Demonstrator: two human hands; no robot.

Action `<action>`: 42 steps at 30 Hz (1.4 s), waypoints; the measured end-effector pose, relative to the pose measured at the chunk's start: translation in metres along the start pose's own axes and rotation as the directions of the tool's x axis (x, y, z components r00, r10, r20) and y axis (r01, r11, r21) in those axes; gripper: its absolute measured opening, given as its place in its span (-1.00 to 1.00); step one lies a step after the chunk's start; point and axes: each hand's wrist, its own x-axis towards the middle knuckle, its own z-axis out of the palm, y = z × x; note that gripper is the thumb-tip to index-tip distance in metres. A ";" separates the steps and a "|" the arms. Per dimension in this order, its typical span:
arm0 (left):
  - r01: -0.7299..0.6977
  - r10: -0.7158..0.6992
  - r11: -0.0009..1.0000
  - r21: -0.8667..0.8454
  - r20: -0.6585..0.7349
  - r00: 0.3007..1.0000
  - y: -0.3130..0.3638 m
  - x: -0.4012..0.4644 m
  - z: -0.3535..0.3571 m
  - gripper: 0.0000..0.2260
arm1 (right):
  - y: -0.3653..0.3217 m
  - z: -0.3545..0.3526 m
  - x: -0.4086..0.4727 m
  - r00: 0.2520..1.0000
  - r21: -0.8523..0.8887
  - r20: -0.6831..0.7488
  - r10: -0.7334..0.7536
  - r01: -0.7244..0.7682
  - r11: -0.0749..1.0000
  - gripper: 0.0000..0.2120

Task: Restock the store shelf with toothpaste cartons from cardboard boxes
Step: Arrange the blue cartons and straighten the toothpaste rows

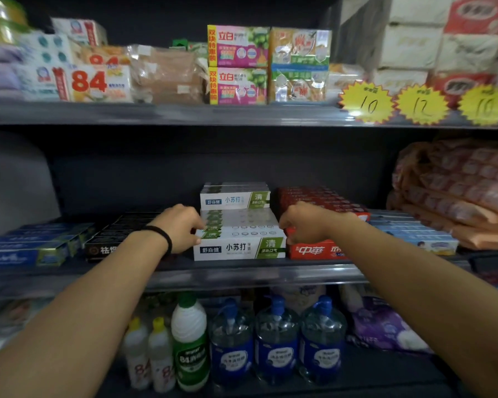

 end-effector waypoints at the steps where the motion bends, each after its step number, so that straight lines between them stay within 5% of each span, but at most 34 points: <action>1: 0.008 -0.008 1.000 0.007 -0.006 1.000 0.002 -0.005 -0.001 -0.69 | 0.000 0.000 -0.006 1.000 -0.002 -0.002 -0.005 0.005 1.000 -0.58; 8: -0.026 0.026 1.000 -0.013 0.002 1.000 0.005 -0.011 0.010 -0.64 | 0.002 -0.002 -0.021 0.999 -0.039 0.040 0.022 -0.020 0.999 -0.67; 12: -0.001 0.001 1.000 -0.017 0.019 1.000 0.011 -0.002 0.030 -0.61 | 0.009 -0.001 -0.012 0.999 -0.028 0.030 0.045 -0.044 0.999 -0.61; 17: -0.048 0.045 0.998 0.038 0.079 0.996 0.028 0.029 0.037 -0.84 | 0.028 0.011 0.011 0.993 -0.018 0.104 0.062 -0.061 0.998 -0.53; 27: -0.067 0.057 0.997 0.046 0.187 0.981 0.038 0.092 0.058 -0.83 | 0.058 0.031 0.054 0.970 0.061 0.241 0.036 -0.052 0.997 -0.34; 35: -0.096 0.071 0.992 0.083 0.260 0.963 0.026 0.107 0.059 -0.76 | 0.067 0.046 0.075 0.974 0.124 0.225 -0.037 0.009 0.992 -0.64; 42: -0.093 0.065 0.991 0.096 0.259 0.964 0.010 0.107 0.064 -0.75 | 0.059 0.055 0.083 0.980 0.120 0.194 -0.045 0.022 0.993 -0.59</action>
